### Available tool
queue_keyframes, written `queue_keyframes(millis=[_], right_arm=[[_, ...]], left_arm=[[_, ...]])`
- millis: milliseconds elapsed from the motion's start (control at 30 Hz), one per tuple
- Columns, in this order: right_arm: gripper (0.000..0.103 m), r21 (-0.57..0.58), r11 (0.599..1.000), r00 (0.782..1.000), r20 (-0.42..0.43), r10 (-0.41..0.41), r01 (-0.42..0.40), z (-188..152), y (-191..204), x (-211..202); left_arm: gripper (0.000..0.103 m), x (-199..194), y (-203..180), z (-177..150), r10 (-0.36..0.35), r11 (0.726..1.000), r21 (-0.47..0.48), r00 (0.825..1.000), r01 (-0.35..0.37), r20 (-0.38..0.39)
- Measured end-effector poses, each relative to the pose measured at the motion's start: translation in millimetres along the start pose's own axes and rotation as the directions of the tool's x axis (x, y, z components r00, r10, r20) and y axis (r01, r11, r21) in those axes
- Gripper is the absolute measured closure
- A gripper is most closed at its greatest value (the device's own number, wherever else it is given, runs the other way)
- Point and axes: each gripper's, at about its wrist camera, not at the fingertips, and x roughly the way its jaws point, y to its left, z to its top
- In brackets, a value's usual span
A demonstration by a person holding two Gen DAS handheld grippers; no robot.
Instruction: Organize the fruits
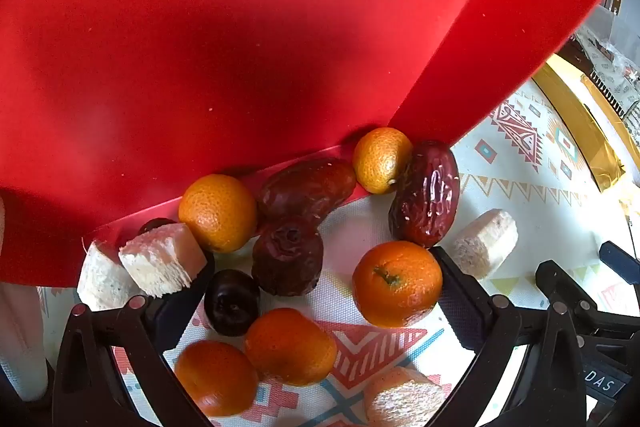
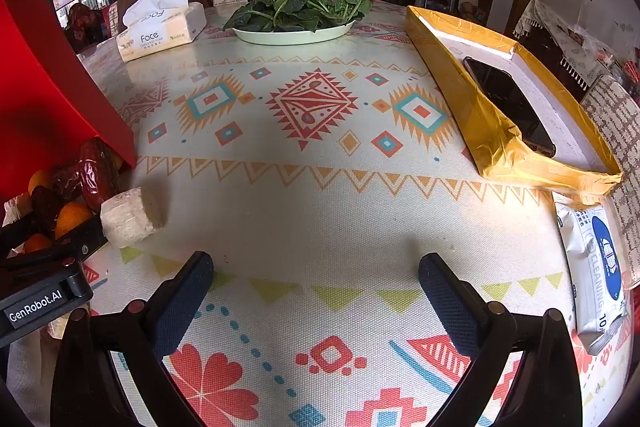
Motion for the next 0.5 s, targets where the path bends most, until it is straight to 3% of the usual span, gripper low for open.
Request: queue_keyframes(millis=[500], right_arm=[[0.000,0.000,1.000,1.000,0.000,0.001,-0.001,0.1,0.1,0.0]], left_arm=[[0.000,0.1,0.0,0.0,-0.001,1.000,0.000,1.000,0.001,-0.002]])
